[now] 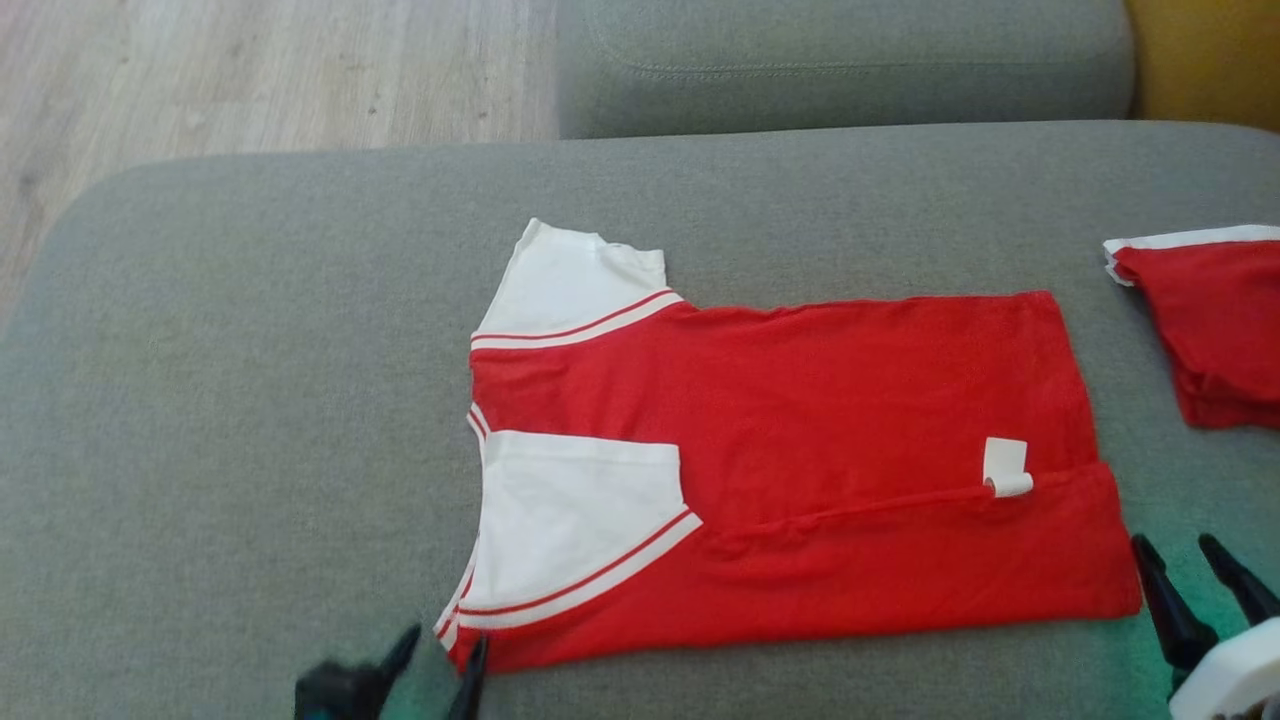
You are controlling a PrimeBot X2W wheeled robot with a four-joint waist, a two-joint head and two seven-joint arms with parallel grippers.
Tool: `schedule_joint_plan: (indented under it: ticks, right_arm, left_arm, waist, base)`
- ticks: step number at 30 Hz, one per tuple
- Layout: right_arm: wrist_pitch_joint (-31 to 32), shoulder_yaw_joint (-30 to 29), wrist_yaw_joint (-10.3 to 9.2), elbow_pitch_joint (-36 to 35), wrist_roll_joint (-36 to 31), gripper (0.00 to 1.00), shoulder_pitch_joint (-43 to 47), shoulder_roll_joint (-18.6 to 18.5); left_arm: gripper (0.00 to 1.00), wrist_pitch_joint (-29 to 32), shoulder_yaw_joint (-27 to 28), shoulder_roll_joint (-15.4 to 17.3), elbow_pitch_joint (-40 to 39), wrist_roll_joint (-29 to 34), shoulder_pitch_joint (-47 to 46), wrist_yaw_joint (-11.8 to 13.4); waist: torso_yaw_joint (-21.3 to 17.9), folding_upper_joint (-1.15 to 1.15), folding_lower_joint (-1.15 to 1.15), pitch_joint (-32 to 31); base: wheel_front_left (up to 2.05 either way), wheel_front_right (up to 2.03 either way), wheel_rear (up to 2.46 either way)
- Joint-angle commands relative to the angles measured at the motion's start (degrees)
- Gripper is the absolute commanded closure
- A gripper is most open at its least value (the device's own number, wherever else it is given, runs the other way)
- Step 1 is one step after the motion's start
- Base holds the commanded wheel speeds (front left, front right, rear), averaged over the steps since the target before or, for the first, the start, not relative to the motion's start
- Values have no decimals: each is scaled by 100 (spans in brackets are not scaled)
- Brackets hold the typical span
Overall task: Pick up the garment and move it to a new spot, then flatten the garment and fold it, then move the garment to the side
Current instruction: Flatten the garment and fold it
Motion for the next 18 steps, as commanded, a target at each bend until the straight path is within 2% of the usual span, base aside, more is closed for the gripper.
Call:
schedule_joint_plan:
  ticks: [1,4,7,8,10,12,14,18]
  right_arm:
    - [-118,-41,21,-225,-123,0,-33,-109]
    - [-155,-170,21,-388,-244,0,-57,-41]
    - [-133,-251,21,-581,-348,0,-153,23]
    - [-122,-261,21,-653,-372,0,-197,41]
    - [-98,-261,21,-795,-396,0,-317,74]
    - [-78,-237,21,-908,-424,0,-459,83]
    - [-56,-185,21,-1001,-452,0,-607,76]
    - [-61,-186,21,-1100,-445,0,-860,93]
  left_arm:
    - [0,74,184,230,-250,154,-562,64]
    - [0,279,260,436,-460,354,-1121,76]
    - [0,591,342,661,-629,570,-1949,-67]
    - [0,679,389,690,-669,578,-2264,-185]
    - [0,869,408,760,-646,598,-2928,-581]
    - [0,1202,376,822,-417,541,-3558,-1047]
    - [0,1523,406,823,-56,412,-4164,-1411]
    - [0,2212,383,715,764,285,-5276,-1667]
  waist:
    - [0,0,0,70]
    - [-7,0,0,235]
    - [-62,0,0,496]
    - [-88,0,0,592]
    - [-170,0,0,793]
    - [-282,0,0,988]
    - [-416,0,0,1178]
    - [-663,0,0,1524]
  base:
    - [0,0,0]
    - [0,0,0]
    - [0,0,0]
    - [0,0,0]
    - [0,0,0]
    - [0,0,0]
    - [0,0,0]
    - [0,0,0]
